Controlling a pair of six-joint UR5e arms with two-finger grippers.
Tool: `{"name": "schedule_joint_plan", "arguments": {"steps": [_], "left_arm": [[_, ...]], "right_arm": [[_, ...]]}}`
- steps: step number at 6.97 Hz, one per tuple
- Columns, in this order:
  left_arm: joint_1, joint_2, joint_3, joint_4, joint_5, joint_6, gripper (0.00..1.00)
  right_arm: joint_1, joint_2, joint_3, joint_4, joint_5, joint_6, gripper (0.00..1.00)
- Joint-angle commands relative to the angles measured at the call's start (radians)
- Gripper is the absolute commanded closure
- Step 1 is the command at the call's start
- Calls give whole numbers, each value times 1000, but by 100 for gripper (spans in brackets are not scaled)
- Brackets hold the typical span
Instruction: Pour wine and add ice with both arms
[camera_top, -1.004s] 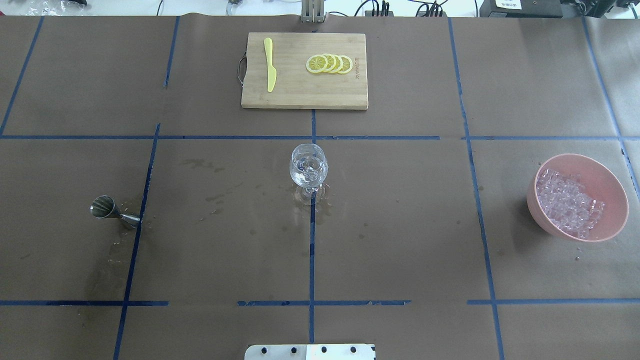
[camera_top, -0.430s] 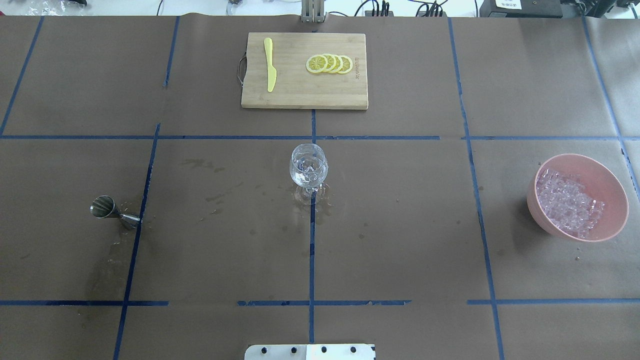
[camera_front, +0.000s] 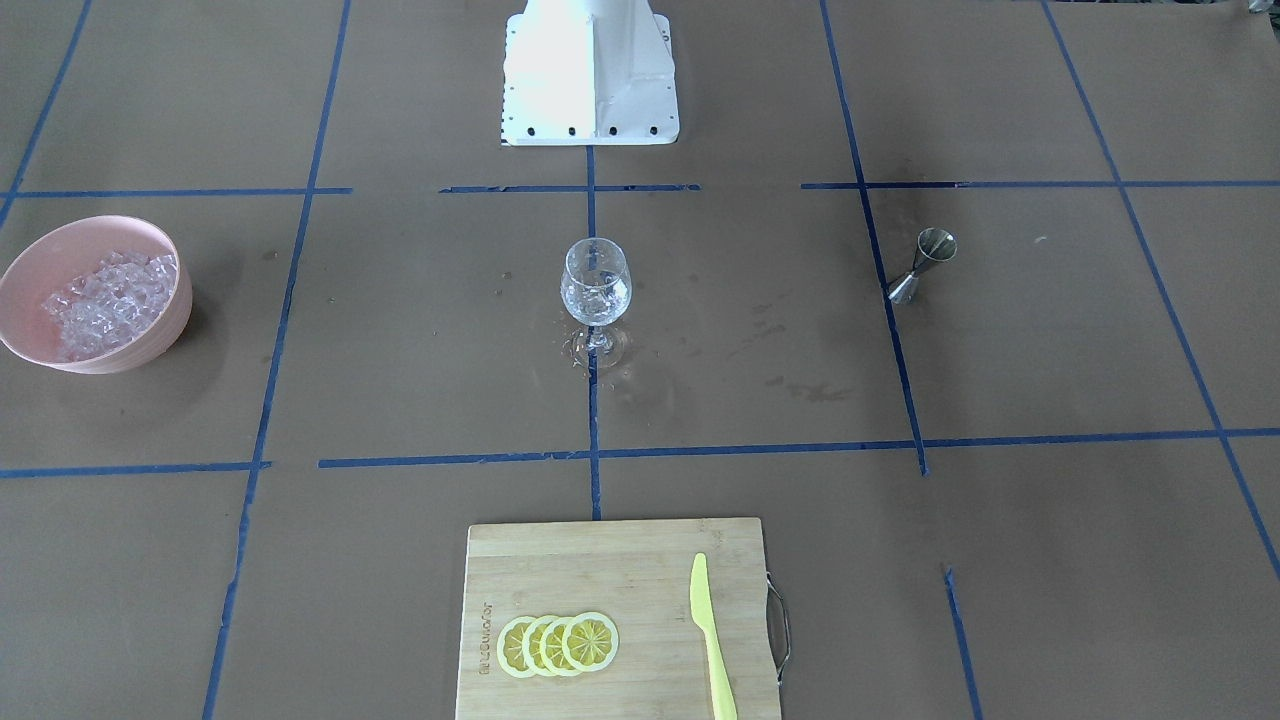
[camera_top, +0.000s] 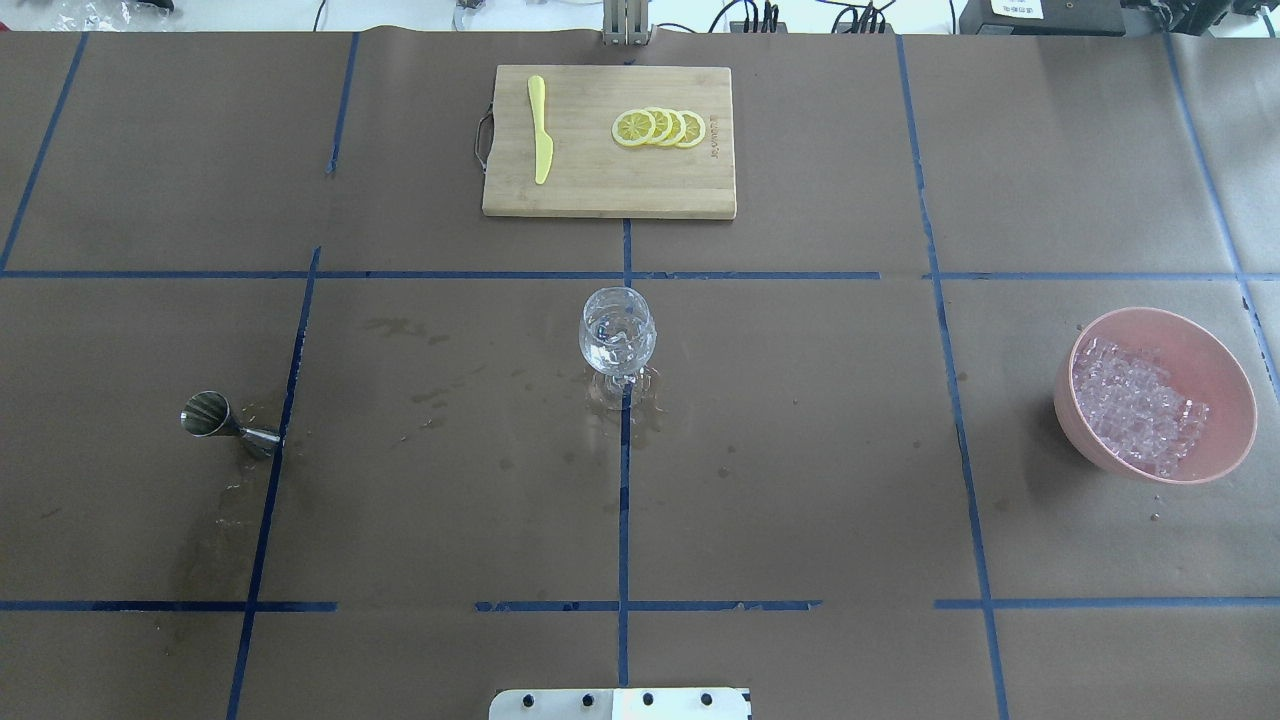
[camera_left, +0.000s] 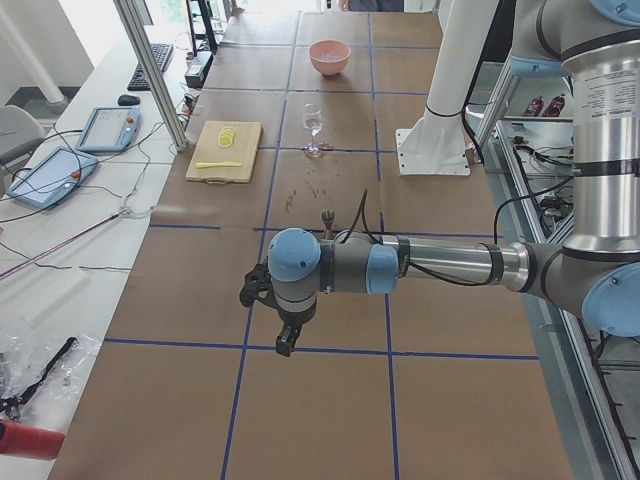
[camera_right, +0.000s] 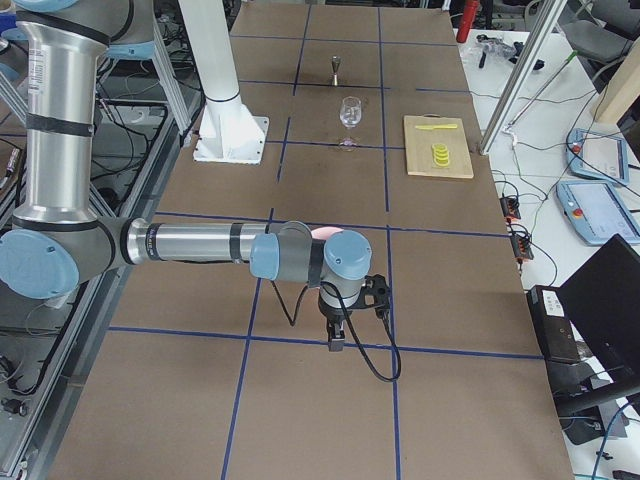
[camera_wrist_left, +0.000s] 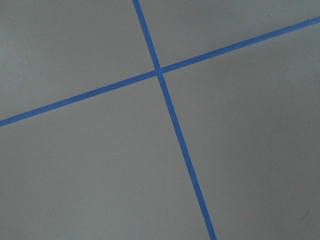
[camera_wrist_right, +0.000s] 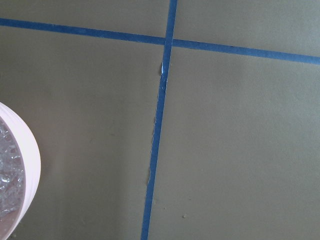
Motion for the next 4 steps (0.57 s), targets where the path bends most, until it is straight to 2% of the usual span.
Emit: {"name": "schedule_joint_plan", "arguments": {"steps": [1, 4], "left_arm": [[2, -2, 10, -2, 0, -2, 0], [0, -4, 10, -21, 0, -2, 0]], "right_arm": [[0, 4, 0, 0, 0, 3, 0], [0, 4, 2, 2, 0, 44, 0]]}}
